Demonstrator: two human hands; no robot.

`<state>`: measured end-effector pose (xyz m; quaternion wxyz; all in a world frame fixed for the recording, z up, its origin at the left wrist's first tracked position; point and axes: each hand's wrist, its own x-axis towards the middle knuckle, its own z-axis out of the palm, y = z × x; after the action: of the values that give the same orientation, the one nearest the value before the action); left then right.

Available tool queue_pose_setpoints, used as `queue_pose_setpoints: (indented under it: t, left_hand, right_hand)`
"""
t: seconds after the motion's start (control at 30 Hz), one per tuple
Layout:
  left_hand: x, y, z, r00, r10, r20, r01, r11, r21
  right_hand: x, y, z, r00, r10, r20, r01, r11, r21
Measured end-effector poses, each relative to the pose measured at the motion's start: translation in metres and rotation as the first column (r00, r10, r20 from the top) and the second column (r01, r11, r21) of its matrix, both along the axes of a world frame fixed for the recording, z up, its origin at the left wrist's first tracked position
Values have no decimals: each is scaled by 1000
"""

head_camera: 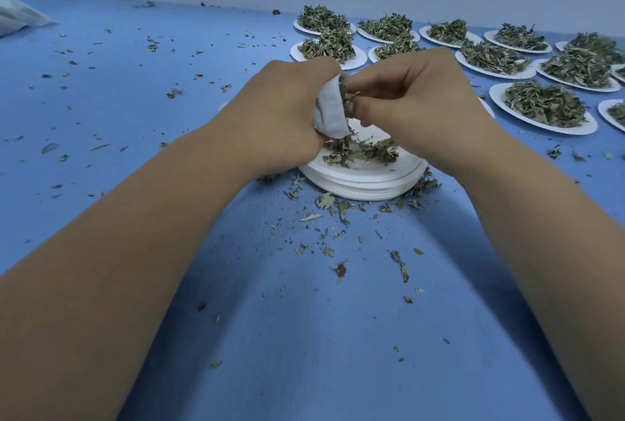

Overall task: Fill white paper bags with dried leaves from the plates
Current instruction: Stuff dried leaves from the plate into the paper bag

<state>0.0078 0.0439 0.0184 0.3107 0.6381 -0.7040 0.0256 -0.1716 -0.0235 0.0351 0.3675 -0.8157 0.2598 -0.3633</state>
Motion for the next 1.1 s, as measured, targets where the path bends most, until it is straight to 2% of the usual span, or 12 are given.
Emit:
queue_pose_setpoints:
  t: [0.17,0.3,0.37,0.47,0.6,0.8,0.9,1.1]
  left_hand:
    - [-9,3,4,999,-23,38,22,999,27]
    - [-11,7,8,999,-53,-7,53,998,39]
    - [-11,9,11,995,-97,-35,97,995,8]
    - [-12,8,12,992,-128,25,129,989,-71]
    - [-15,4,7,985,-170,8,170,981,-96]
    - [-18,1,9,979,-171,-110,145,967,-210]
    - [-13,2,7,980,-100,-171,76,987,-144]
    - [-10,3,4,993,-48,-110,33,990,-135]
  right_hand:
    - [7,6,-4,998,-54,-24,52,995,-81]
    - [6,0,-3,991,-113,-77,98,980,-175]
    - [3,-3,-1,994,-65,-89,62,997,-37]
    - [3,-4,-1,993,113,-23,-105,970,219]
    - [1,-5,0,969,235,78,-247,902,353]
    - [3,-8,3,972,154,176,-216,883,416]
    - [4,-8,3,977,113,182,-179,898,402]
    - [3,-8,1,988,74,137,-117,933,341]
